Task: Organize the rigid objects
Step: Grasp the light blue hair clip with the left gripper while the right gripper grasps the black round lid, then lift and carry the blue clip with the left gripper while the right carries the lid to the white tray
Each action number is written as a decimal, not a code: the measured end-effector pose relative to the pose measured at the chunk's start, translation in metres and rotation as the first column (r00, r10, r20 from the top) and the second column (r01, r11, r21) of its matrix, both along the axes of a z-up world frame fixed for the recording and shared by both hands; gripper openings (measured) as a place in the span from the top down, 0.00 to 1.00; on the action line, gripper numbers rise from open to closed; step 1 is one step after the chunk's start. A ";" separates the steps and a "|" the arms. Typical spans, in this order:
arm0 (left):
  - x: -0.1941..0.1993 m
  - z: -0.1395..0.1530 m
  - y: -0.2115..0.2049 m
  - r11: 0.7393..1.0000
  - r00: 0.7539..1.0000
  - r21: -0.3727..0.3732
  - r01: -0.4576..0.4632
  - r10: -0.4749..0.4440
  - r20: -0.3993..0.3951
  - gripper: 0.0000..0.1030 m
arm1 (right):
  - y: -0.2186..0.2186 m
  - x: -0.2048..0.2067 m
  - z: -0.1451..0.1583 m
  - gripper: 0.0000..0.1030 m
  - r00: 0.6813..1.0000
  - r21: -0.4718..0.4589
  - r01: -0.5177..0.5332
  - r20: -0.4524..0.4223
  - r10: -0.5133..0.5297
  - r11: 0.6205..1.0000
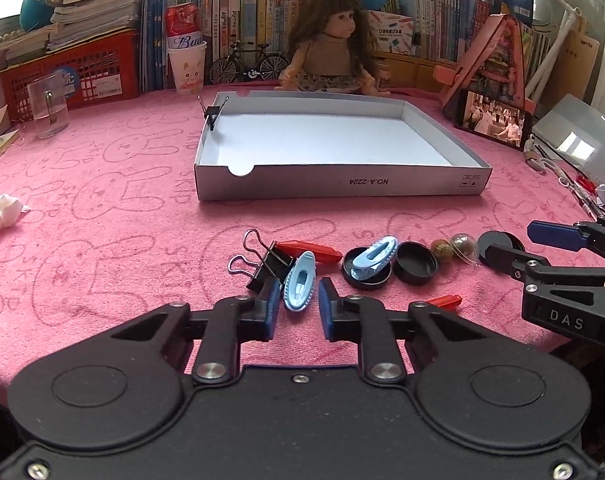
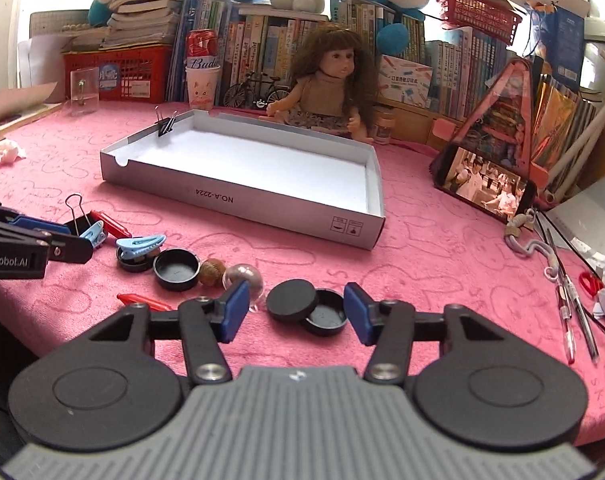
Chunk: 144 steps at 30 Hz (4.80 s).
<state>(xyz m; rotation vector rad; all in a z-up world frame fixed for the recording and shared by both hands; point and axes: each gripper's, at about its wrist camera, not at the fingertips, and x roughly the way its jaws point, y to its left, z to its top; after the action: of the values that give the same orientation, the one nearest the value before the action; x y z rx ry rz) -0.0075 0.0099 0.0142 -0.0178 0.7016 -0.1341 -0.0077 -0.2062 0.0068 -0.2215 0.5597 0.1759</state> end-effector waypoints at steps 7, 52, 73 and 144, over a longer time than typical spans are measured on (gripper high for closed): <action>0.008 -0.001 0.000 1.000 1.000 0.002 0.018 -0.018 0.007 0.82 | 0.004 0.004 -0.005 0.42 1.000 -0.015 -0.021 -0.011 0.020 1.000; 0.011 0.019 -0.005 0.996 0.996 -0.069 0.058 -0.053 0.069 0.85 | -0.009 0.011 0.008 0.64 1.000 0.111 0.027 0.004 -0.028 0.993; 0.038 0.038 -0.008 0.993 0.991 -0.095 0.065 -0.053 0.120 0.85 | -0.017 0.030 0.024 0.64 0.997 0.162 0.057 0.043 -0.065 0.985; 0.244 0.000 -0.019 0.990 0.993 -0.142 -0.006 -0.011 -0.117 0.85 | -0.008 0.211 -0.009 0.64 0.983 0.330 0.096 -0.182 -0.037 0.939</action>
<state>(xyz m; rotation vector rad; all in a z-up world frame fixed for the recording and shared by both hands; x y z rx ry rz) 0.2361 -0.0091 0.0141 -0.1625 0.8089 -0.1865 0.2034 -0.2139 -0.0021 0.1487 0.6993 0.2234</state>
